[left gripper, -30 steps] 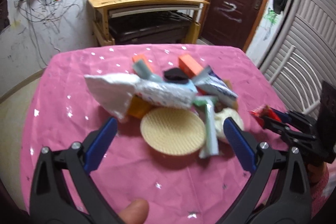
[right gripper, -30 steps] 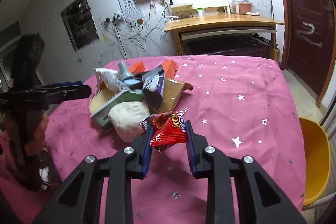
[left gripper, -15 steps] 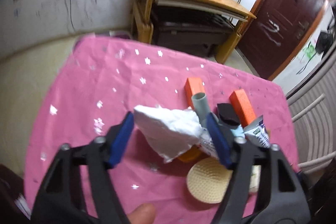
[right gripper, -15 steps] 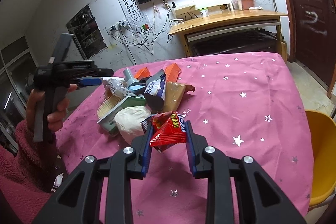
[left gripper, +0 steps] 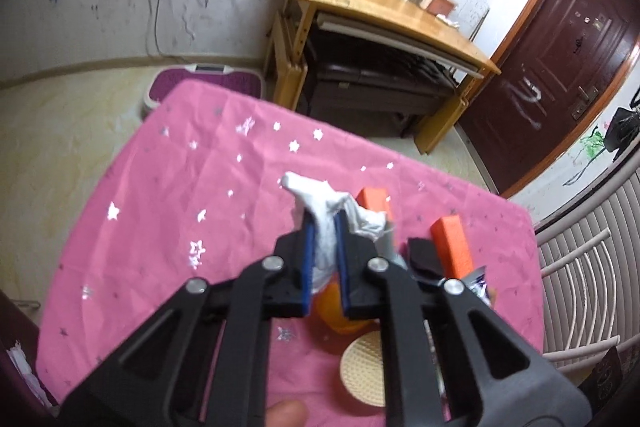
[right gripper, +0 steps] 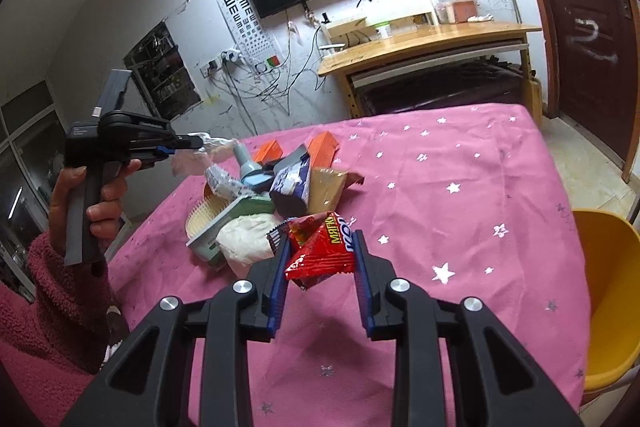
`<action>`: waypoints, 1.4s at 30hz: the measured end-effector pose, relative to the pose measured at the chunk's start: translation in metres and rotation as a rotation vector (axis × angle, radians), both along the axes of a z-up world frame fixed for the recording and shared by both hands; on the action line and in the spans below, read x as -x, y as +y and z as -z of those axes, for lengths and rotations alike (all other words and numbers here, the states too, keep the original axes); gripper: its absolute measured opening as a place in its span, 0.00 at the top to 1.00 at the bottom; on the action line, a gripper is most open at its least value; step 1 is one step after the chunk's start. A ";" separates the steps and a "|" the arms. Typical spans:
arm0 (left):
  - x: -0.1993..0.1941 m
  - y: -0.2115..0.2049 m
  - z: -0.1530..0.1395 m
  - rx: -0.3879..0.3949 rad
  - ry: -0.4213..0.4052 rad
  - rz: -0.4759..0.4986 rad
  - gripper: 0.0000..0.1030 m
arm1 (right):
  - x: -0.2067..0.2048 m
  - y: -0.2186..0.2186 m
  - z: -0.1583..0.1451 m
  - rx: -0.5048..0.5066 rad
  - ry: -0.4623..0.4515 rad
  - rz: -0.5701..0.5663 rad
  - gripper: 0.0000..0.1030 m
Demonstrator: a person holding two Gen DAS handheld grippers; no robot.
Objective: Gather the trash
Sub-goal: 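Carry both items to the yellow bin and open both grippers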
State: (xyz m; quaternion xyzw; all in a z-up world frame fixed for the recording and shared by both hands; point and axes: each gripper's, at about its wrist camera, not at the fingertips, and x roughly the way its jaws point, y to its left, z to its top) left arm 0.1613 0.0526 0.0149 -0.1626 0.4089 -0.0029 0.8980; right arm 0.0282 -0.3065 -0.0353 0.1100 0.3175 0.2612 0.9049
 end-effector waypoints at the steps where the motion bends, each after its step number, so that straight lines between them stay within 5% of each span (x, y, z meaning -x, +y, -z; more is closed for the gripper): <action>1: 0.002 -0.003 -0.005 -0.008 -0.015 0.001 0.91 | 0.001 -0.002 -0.002 0.001 -0.006 0.011 0.77; 9: 0.007 -0.055 -0.041 -0.034 -0.094 0.118 0.91 | 0.009 -0.043 -0.018 -0.010 -0.066 0.157 0.77; 21: 0.006 -0.200 -0.060 0.013 -0.092 0.423 0.91 | 0.012 -0.127 -0.015 0.053 -0.073 0.496 0.77; 29: 0.002 -0.311 -0.025 0.012 0.006 0.621 0.91 | 0.000 -0.175 0.015 0.088 0.015 0.672 0.77; 42: -0.022 -0.426 0.052 -0.043 0.204 0.778 0.91 | -0.026 -0.203 0.077 0.070 0.215 0.710 0.73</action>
